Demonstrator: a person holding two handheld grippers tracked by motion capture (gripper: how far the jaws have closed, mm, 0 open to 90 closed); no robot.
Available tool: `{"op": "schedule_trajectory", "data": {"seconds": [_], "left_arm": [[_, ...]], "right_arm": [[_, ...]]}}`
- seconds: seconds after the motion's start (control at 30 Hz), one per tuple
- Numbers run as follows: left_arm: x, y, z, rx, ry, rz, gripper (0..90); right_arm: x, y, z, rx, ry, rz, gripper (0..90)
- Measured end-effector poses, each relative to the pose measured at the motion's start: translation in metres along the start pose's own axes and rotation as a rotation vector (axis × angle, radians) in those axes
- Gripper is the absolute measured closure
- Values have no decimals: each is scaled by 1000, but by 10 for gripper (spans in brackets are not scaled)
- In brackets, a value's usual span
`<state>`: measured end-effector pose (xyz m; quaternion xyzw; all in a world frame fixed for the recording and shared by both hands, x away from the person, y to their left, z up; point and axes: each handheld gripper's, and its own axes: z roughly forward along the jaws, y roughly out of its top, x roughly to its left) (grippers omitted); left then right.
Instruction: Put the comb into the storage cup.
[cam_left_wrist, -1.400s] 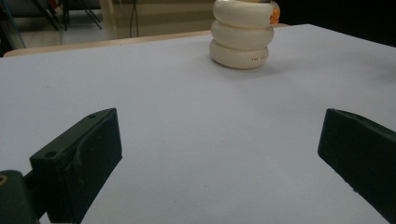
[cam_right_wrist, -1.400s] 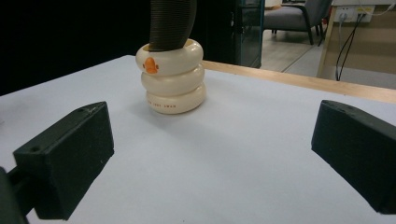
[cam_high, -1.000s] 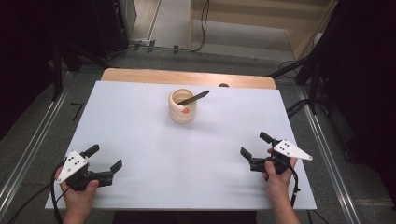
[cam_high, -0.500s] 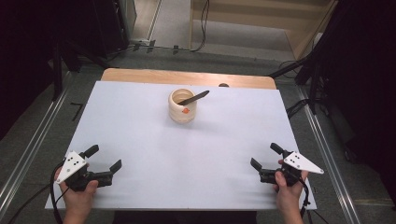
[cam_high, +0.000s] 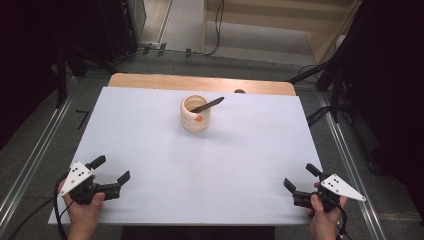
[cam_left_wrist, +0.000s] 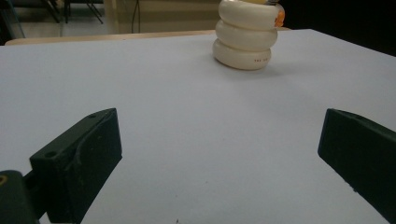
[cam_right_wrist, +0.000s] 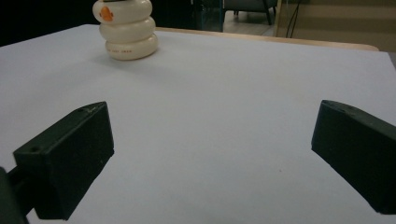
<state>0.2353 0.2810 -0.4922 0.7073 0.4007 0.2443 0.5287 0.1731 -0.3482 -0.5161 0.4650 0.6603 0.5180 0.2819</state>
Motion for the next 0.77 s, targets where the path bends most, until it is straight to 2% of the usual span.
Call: {"op": "schedule_trajectory", "data": {"seconds": [0.13,0.27,0.53,0.6,0.77], "left_arm": [[0,0,0,3,-1,1,0],[0,0,1,2,-5,-2,0],[2,0,0,-12,-14,-11,0],[2,0,-1,-24,-25,-1,0],[4,1,0,-18,-32,-9,0]], "right_arm": [[-6,-5,-7,10,-14,1,0],[-10,-6,-11,24,-48,-21,0],[-12,-8,-10,3,-34,-23,0],[-13,-8,-11,-7,-27,-16,0],[-13,-8,-8,1,-32,-14,0]]}}
